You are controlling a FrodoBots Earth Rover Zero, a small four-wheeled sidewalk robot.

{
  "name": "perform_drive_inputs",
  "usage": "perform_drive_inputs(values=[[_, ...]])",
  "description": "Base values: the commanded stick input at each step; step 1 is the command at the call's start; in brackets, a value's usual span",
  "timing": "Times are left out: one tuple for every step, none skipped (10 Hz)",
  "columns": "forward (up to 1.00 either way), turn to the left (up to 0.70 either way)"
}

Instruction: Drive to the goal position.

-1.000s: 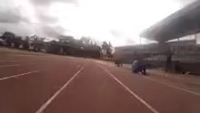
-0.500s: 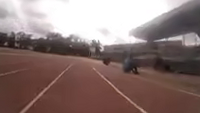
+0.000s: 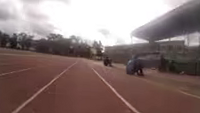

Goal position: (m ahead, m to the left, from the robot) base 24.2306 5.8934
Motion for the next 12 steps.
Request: perform_drive_inputs(values=[[0.85,0.0],[0.85,0.0],[0.85,0.0],[0.85,0.0],[0.85,0.0],[0.85,0.0],[0.85,0.0],[0.85,0.0],[0.85,0.0],[0.85,0.0],[0.85,0.0],[0.85,0.0]])
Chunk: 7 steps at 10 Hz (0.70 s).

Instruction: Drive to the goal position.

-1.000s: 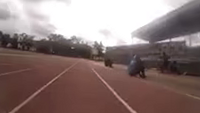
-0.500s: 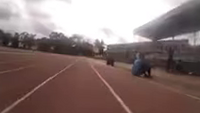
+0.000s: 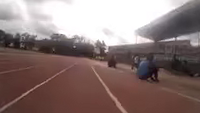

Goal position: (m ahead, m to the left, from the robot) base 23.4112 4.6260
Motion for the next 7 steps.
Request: perform_drive_inputs(values=[[0.85,0.0],[0.85,0.0],[0.85,0.0],[0.85,0.0],[0.85,0.0],[0.85,0.0],[0.85,0.0]])
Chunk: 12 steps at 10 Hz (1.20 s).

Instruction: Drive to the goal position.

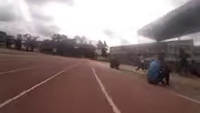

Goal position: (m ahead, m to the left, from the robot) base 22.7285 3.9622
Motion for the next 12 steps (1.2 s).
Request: perform_drive_inputs(values=[[0.85,0.0],[0.85,0.0],[0.85,0.0],[0.85,0.0],[0.85,0.0],[0.85,0.0],[0.85,0.0],[0.85,0.0],[0.85,0.0],[0.85,0.0],[0.85,0.0],[0.85,0.0]])
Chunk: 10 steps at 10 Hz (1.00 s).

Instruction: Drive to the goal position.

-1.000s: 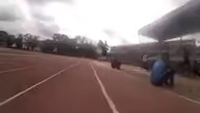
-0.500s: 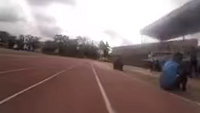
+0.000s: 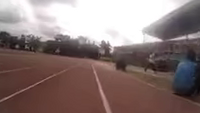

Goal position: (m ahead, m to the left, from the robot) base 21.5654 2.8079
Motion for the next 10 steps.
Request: perform_drive_inputs(values=[[0.85,0.0],[0.85,0.0],[0.85,0.0],[0.85,0.0],[0.85,0.0],[0.85,0.0],[0.85,0.0],[0.85,0.0],[0.85,0.0],[0.85,0.0]])
